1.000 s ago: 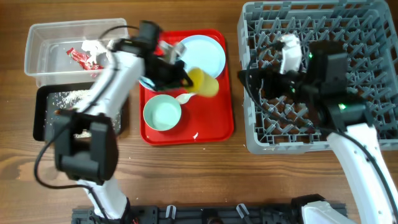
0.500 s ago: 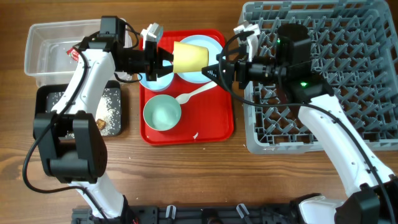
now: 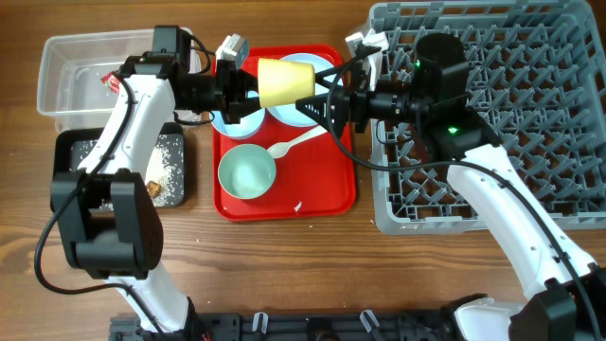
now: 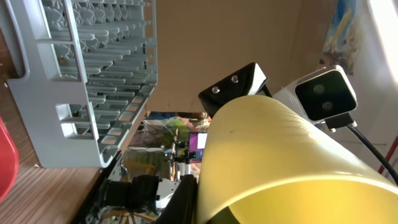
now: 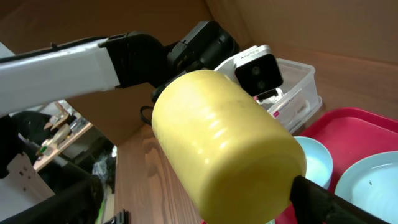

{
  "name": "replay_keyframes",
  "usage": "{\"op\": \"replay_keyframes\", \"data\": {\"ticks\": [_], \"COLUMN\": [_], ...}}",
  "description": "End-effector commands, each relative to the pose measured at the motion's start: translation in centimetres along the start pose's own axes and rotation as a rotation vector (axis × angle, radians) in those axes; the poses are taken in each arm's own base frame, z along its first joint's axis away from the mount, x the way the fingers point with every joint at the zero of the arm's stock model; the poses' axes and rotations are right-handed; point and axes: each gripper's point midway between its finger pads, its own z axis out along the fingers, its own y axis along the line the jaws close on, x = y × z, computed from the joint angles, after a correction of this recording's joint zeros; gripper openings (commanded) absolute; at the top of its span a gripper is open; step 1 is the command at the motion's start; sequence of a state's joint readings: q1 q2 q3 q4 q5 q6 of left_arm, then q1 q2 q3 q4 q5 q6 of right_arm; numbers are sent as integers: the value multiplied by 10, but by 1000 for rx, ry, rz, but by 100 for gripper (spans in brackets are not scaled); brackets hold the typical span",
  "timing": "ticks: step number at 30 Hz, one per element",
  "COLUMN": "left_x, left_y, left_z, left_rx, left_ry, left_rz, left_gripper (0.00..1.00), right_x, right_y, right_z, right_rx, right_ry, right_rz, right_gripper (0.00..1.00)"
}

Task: Sort waste into correct bins and load items into the dishwasher rack
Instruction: 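Move the right gripper toward the yellow cup held by the left gripper, then grasp the yellow cup with the right gripper for handover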

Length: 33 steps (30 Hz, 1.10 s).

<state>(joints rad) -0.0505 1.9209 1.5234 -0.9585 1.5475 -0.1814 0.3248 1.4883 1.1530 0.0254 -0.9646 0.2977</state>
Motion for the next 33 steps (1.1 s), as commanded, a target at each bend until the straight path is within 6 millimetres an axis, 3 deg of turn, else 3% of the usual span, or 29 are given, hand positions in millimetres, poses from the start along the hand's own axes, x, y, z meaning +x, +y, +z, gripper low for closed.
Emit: {"op": "replay_keyframes", "data": {"ticks": [1, 9, 18, 25, 30, 33], "left_x": [6, 12, 12, 17, 21, 23], "left_y": [-19, -18, -18, -17, -17, -17], "left_z": [5, 7, 7, 9, 15, 17], "left_rx": [29, 27, 27, 26, 25, 24], "left_ry": [21, 29, 29, 35, 51, 57], "left_rz": [20, -44, -45, -91, -111, -126], "left_gripper": [4, 4, 4, 4, 4, 4], "right_x": [-4, -10, -22, -20, -18, -14], "right_y": [9, -16, -35, -37, -18, -18], "right_z": [6, 4, -21, -18, -8, -4], "right_rx": [-41, 86, 115, 99, -77, -132], "right_ry": [2, -37, -75, -69, -56, -43], "right_rz": [-3, 3, 7, 5, -72, -65], "right_gripper": [93, 94, 94, 97, 97, 97]}}
